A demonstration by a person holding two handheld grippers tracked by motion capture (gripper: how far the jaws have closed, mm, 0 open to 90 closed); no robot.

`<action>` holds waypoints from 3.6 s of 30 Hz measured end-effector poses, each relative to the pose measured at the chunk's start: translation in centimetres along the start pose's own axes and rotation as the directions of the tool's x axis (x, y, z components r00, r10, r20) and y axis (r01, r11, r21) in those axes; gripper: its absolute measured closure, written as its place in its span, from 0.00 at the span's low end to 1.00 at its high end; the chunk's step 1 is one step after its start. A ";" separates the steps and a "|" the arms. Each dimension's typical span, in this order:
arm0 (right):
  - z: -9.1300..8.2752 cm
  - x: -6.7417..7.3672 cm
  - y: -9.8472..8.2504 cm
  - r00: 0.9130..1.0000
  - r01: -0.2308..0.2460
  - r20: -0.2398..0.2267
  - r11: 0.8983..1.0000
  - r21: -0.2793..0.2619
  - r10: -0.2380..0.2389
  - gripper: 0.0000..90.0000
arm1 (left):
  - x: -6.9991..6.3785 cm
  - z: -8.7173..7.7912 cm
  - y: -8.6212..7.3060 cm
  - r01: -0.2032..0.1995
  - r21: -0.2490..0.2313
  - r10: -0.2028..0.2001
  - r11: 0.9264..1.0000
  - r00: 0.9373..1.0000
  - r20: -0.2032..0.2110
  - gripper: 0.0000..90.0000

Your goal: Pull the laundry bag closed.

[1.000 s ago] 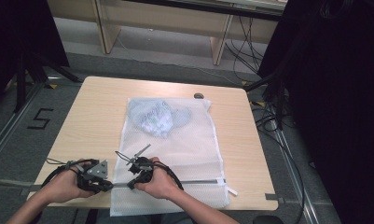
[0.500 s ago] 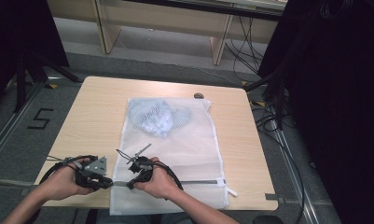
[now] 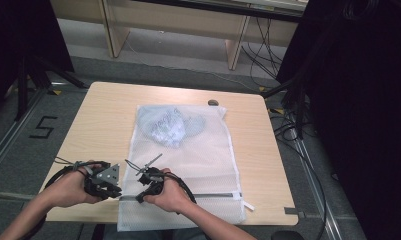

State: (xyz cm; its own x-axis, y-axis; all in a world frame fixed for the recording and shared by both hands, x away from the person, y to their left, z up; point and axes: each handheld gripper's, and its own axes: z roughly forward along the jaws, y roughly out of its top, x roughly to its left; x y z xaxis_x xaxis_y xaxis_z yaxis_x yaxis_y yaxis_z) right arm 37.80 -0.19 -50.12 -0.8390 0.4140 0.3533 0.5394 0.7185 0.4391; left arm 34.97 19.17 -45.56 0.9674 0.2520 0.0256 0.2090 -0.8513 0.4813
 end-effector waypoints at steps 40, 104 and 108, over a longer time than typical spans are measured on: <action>-0.1 0.0 0.1 1.000 -0.025 -0.015 1.000 0.006 0.025 1.00 | 0.7 2.7 -0.4 -0.059 0.253 0.041 0.966 0.996 0.076 0.84; 0.0 -0.3 -0.1 0.999 -0.037 -0.032 0.999 -0.007 0.037 1.00 | 0.6 1.6 0.0 -0.034 0.208 0.025 0.978 0.999 0.043 0.89; 0.0 -0.4 -0.1 0.999 -0.033 -0.027 0.999 -0.007 0.033 1.00 | 0.6 1.4 0.1 -0.040 0.206 0.031 0.978 0.998 0.046 0.89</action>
State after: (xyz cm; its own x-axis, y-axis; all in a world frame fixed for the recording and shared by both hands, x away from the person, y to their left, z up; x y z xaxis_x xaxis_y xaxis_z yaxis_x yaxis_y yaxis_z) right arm 38.11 -0.44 -50.29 -0.8187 0.4218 0.3897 0.5671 0.7009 0.4327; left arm 35.82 18.59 -46.72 0.9789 0.2045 0.0004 0.1956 -0.9372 0.2887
